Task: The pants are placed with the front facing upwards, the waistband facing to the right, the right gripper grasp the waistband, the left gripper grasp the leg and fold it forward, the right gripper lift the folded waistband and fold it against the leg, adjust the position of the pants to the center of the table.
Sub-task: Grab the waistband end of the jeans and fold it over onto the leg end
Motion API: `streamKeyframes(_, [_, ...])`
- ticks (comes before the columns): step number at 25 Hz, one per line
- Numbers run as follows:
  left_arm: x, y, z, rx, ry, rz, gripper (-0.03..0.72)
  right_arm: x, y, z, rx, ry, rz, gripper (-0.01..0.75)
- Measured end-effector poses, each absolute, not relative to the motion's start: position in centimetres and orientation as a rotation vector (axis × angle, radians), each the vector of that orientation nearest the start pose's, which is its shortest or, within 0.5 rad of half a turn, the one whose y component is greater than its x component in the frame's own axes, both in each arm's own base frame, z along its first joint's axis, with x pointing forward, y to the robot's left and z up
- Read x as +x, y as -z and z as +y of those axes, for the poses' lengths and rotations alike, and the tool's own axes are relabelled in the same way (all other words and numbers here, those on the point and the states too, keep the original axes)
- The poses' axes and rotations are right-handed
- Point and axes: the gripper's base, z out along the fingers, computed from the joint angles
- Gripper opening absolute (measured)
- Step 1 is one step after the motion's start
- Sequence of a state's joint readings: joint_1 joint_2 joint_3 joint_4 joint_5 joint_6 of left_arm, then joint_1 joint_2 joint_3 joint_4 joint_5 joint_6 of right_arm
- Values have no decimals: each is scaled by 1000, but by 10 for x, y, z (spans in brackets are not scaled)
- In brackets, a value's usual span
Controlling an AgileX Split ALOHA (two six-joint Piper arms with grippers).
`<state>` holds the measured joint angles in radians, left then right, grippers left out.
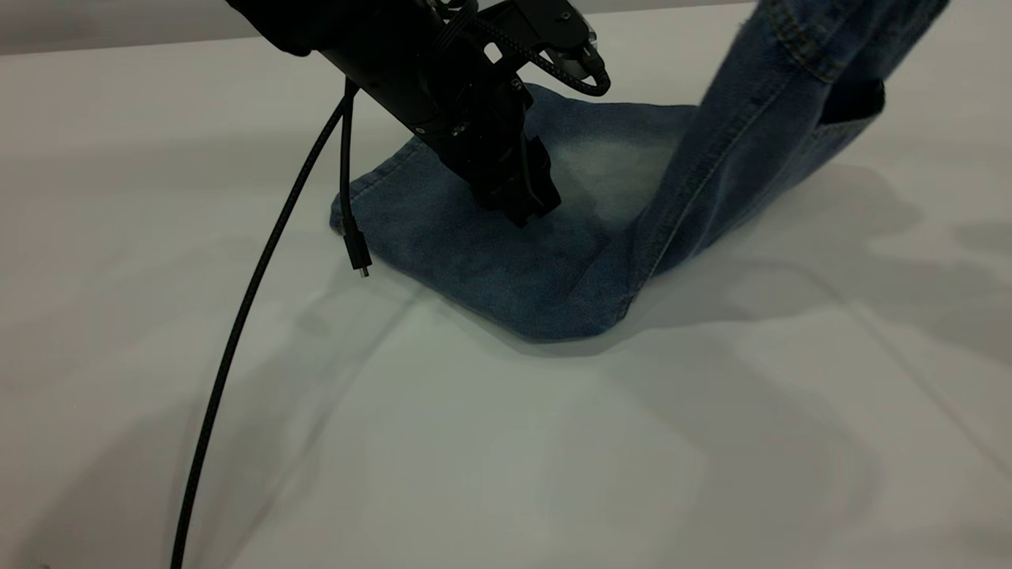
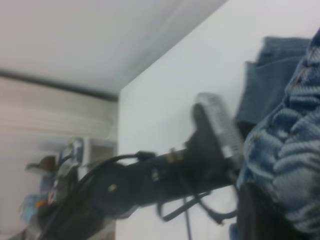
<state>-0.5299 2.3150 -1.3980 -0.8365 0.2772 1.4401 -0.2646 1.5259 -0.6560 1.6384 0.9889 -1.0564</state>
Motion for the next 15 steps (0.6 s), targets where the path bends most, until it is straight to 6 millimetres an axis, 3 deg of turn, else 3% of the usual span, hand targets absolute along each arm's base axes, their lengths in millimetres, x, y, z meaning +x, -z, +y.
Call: streamKeyframes(15, [369,-58,-261,1519,258,2088,307,270,-216,59,249,-1341,2161,79])
